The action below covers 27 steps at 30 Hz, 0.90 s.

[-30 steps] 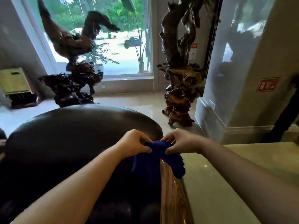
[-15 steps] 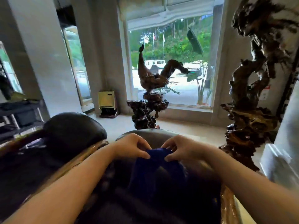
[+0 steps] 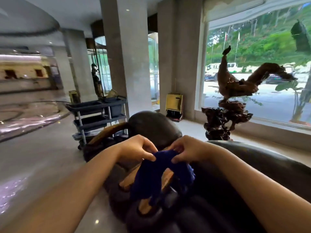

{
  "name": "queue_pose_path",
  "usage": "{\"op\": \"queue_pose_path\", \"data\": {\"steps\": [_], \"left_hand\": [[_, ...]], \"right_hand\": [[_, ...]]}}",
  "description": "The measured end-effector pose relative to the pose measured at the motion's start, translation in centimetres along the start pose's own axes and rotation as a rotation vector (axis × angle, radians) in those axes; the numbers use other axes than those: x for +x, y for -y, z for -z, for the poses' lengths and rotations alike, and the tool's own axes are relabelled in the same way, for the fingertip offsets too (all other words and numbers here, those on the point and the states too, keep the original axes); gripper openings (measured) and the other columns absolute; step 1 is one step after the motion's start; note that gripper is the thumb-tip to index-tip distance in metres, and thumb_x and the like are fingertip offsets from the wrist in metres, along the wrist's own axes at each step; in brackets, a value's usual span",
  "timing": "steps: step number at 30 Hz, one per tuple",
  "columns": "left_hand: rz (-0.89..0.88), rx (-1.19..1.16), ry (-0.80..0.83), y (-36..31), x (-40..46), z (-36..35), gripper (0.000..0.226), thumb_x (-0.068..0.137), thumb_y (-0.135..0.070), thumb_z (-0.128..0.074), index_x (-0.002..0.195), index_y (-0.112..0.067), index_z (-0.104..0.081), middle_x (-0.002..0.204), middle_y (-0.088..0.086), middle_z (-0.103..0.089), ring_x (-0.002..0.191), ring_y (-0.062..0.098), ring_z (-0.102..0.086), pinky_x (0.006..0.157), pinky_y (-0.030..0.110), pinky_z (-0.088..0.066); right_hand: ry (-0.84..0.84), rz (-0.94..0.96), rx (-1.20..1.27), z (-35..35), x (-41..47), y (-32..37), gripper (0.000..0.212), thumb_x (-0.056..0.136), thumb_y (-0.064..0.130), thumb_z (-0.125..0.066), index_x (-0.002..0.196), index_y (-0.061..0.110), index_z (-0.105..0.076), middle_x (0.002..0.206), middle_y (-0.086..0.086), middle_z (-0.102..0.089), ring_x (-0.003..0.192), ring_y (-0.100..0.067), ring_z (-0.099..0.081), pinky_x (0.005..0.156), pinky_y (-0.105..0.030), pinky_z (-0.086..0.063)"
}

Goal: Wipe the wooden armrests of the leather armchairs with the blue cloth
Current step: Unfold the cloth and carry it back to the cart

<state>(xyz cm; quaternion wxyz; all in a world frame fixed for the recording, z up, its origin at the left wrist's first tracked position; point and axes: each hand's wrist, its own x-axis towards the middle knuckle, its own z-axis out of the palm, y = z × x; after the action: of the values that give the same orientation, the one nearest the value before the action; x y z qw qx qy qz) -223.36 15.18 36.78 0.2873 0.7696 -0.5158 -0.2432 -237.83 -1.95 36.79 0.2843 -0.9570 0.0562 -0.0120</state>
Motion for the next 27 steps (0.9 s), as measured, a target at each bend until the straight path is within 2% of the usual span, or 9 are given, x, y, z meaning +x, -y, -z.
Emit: {"op": "queue_pose_path", "data": {"steps": [2, 5, 9, 12, 19, 22, 23, 25, 27], "left_hand": [[0.023, 0.004, -0.008, 2.4, -1.6, 2.4, 0.017, 0.076, -0.014, -0.069, 0.091, -0.020, -0.072, 0.083, -0.005, -0.073, 0.077, 0.007, -0.067, 0.068, 0.022, -0.055], [0.073, 0.017, -0.053, 5.2, -3.4, 5.4, 0.019, 0.079, -0.014, -0.067, 0.098, -0.017, -0.070, 0.096, 0.004, -0.073, 0.088, 0.014, -0.068, 0.079, 0.032, -0.057], [0.143, 0.004, -0.092, 11.0, -4.6, 9.1, 0.018, 0.080, -0.017, -0.066, 0.096, -0.023, -0.068, 0.092, -0.006, -0.071, 0.082, 0.002, -0.067, 0.064, 0.017, -0.054], [0.186, -0.014, -0.142, 15.6, -3.9, 11.7, 0.017, 0.079, -0.017, -0.066, 0.093, -0.025, -0.069, 0.092, -0.006, -0.071, 0.083, 0.002, -0.068, 0.065, 0.017, -0.052], [0.263, -0.001, -0.212, 24.7, 1.0, 20.6, 0.017, 0.079, -0.019, -0.065, 0.090, -0.031, -0.068, 0.093, -0.006, -0.071, 0.085, 0.004, -0.067, 0.072, 0.024, -0.056], [0.281, 0.011, -0.265, 28.2, 2.7, 24.5, 0.018, 0.080, -0.018, -0.065, 0.090, -0.032, -0.068, 0.093, -0.006, -0.070, 0.087, 0.007, -0.067, 0.076, 0.028, -0.058], [0.286, 0.006, -0.285, 29.6, 3.2, 25.9, 0.018, 0.080, -0.018, -0.065, 0.090, -0.032, -0.068, 0.093, -0.006, -0.070, 0.087, 0.008, -0.067, 0.077, 0.028, -0.058], [0.300, -0.010, -0.312, 32.4, 3.6, 28.3, 0.018, 0.080, -0.018, -0.065, 0.091, -0.031, -0.068, 0.093, -0.006, -0.070, 0.087, 0.007, -0.067, 0.074, 0.025, -0.057], [0.320, -0.025, -0.334, 35.4, 3.8, 30.5, 0.017, 0.081, -0.017, -0.064, 0.090, -0.032, -0.067, 0.091, -0.007, -0.069, 0.085, 0.006, -0.067, 0.069, 0.020, -0.056]], "right_hand": [[0.017, 0.035, 0.004, -1.3, 3.1, 2.2, 0.028, 0.075, 0.020, -0.072, 0.103, 0.019, -0.068, 0.092, 0.000, -0.071, 0.084, -0.017, -0.068, 0.076, -0.030, -0.056], [0.040, 0.084, -0.003, -2.7, 7.4, 4.7, 0.031, 0.076, 0.020, -0.072, 0.106, 0.015, -0.067, 0.098, -0.005, -0.072, 0.087, -0.020, -0.068, 0.078, -0.032, -0.057], [0.131, 0.144, 0.010, -5.3, 14.5, 7.2, 0.033, 0.078, 0.016, -0.071, 0.110, 0.012, -0.065, 0.099, -0.009, -0.071, 0.086, -0.021, -0.069, 0.076, -0.037, -0.059], [0.170, 0.172, 0.016, -7.0, 20.5, 7.6, 0.033, 0.077, 0.016, -0.071, 0.110, 0.012, -0.065, 0.099, -0.008, -0.071, 0.086, -0.021, -0.069, 0.074, -0.037, -0.059], [0.250, 0.252, 0.018, -7.5, 36.2, 8.4, 0.030, 0.079, 0.016, -0.070, 0.109, 0.013, -0.065, 0.092, -0.003, -0.072, 0.080, -0.018, -0.070, 0.070, -0.033, -0.060], [0.276, 0.308, 0.014, -7.3, 42.3, 9.3, 0.027, 0.079, 0.014, -0.069, 0.106, 0.017, -0.066, 0.079, 0.018, -0.072, 0.071, -0.004, -0.068, 0.062, -0.024, -0.059], [0.289, 0.317, 0.021, -7.4, 44.8, 9.8, 0.028, 0.080, 0.014, -0.069, 0.107, 0.020, -0.065, 0.076, 0.019, -0.070, 0.069, -0.002, -0.068, 0.061, -0.022, -0.058], [0.298, 0.319, 0.023, -8.1, 49.3, 10.5, 0.031, 0.079, 0.016, -0.070, 0.109, 0.020, -0.063, 0.085, 0.008, -0.069, 0.072, -0.008, -0.069, 0.062, -0.023, -0.059], [0.320, 0.332, 0.014, -9.5, 53.9, 11.3, 0.035, 0.078, 0.017, -0.071, 0.112, 0.015, -0.063, 0.099, -0.003, -0.069, 0.081, -0.017, -0.069, 0.067, -0.031, -0.060]]}}
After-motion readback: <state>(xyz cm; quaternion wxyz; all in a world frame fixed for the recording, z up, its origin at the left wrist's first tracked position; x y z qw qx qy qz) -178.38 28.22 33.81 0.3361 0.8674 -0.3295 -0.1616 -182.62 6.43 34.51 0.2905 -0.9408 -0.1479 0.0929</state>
